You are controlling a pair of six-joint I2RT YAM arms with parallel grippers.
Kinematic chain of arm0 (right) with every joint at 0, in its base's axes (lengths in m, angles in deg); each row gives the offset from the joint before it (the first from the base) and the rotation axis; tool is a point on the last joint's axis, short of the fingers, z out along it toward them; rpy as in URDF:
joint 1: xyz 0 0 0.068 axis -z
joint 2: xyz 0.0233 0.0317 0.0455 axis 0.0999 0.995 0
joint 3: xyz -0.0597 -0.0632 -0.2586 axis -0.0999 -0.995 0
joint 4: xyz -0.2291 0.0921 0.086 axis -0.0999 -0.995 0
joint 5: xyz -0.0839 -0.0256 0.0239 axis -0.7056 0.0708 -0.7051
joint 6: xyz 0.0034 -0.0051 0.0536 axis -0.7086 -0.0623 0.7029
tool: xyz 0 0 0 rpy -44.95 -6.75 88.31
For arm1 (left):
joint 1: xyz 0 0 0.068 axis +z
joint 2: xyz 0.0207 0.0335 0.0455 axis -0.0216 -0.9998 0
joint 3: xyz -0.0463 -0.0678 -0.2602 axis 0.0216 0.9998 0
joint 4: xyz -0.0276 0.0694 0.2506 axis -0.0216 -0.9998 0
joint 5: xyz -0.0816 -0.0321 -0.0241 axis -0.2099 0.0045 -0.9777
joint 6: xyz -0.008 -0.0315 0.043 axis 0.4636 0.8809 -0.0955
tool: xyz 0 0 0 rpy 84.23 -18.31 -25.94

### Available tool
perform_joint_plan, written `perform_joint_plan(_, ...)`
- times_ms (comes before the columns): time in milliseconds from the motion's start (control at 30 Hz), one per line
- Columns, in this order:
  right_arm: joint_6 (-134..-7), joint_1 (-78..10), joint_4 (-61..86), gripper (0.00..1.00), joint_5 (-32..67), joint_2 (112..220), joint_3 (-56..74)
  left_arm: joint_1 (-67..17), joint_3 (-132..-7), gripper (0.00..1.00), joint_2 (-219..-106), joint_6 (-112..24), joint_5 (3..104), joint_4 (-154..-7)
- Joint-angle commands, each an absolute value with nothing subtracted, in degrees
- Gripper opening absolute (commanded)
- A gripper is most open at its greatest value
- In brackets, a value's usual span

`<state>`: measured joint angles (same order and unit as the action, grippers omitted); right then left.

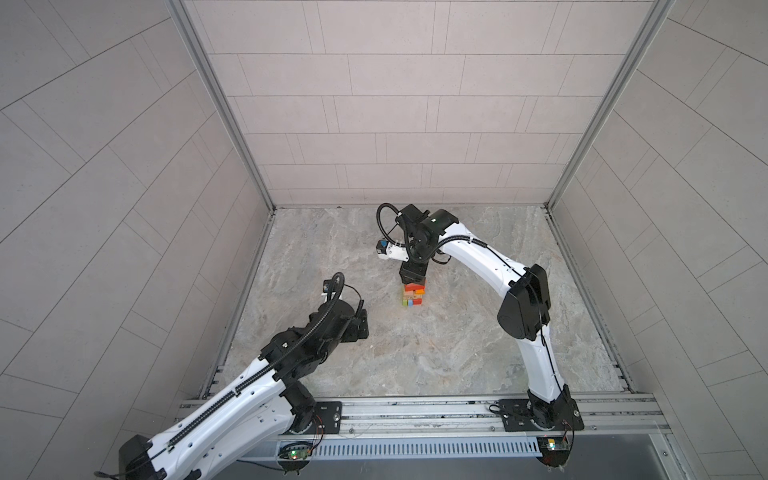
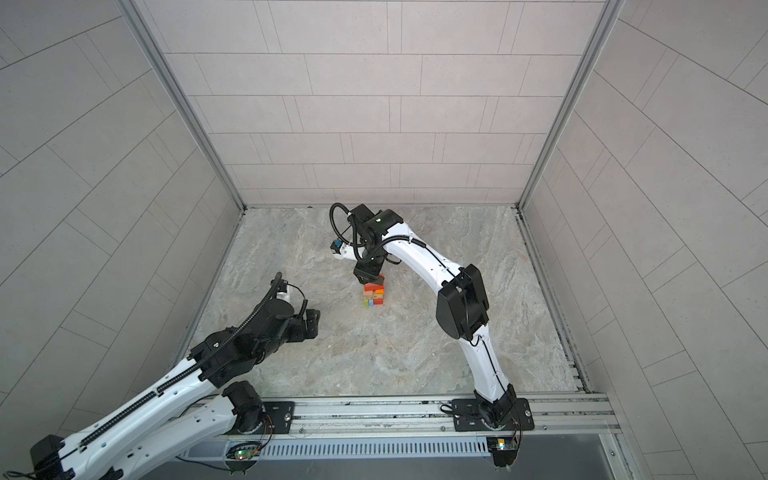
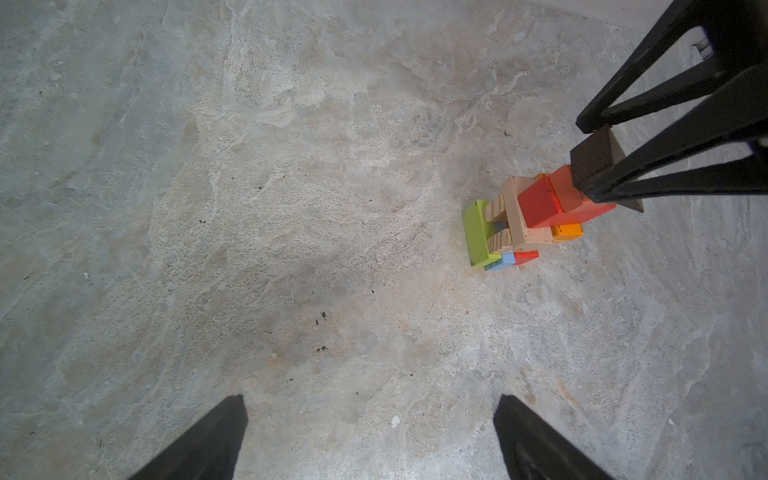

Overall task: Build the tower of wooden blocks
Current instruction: 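Lower the wedge onto the orange-red block and open the right gripper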

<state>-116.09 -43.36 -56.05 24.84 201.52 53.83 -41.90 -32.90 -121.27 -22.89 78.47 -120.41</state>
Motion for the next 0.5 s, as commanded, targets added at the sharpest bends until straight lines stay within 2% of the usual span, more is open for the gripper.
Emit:
perform_joint_plan(0,-116.42,-43.98,-56.92,0.57,24.25,200.97,54.50,-41.47,-32.61,1.00,-121.20,-23.44,79.40,-120.15)
perform_joint_plan(233,-116.35,-44.03,-56.27,0.60,23.99,199.43,54.89,-41.48,-33.85,1.00,-120.34,-22.83,80.39,-122.05)
perform_joint_plan(467,-112.91,-44.00,-50.68,0.66,22.64,193.44,51.77,-41.48,-36.54,1.00,-117.75,-23.23,81.33,-124.08)
